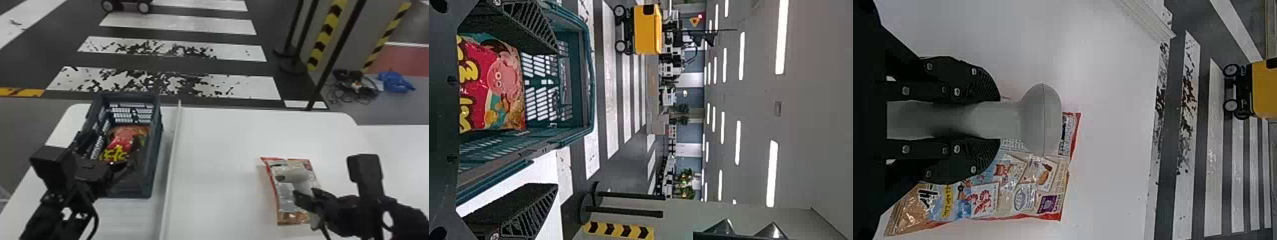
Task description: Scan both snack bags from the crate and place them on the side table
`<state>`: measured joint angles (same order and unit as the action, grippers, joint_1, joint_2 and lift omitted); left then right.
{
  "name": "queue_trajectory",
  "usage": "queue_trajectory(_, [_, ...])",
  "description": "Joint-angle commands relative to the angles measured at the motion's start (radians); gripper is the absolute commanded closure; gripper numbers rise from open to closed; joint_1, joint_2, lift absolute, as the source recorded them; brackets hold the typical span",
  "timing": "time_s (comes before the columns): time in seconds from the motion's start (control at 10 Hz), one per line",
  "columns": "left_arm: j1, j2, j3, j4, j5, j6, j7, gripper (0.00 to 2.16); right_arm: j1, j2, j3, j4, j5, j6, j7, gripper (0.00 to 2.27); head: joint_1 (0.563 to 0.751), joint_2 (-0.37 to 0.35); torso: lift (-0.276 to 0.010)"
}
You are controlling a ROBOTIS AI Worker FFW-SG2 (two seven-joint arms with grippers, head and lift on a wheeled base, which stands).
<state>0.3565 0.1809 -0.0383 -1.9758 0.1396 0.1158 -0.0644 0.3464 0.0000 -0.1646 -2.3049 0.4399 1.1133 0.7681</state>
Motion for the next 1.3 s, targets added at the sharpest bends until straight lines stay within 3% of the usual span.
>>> queue_trajectory(0.0, [0.001,0.005,0.0,0.0,0.003,-0.006,0.0,0.04,-0.018,0.001,0.025,0.013,0.01,0.009,-0.009,2.23,0.695,-0.074,-0.098])
queue_trajectory(0.7, [0.005,0.009,0.005,-0.002,0.011,-0.015,0.0,0.04,-0.084,0.001,0.031,0.111,0.046,0.037,-0.013,2.23,0.695,-0.065,-0.098])
queue_trajectory(1.2, [-0.001,0.005,0.005,0.002,0.011,-0.015,0.0,0.04,-0.092,0.001,0.017,0.102,0.039,0.033,-0.013,2.23,0.695,-0.065,-0.098])
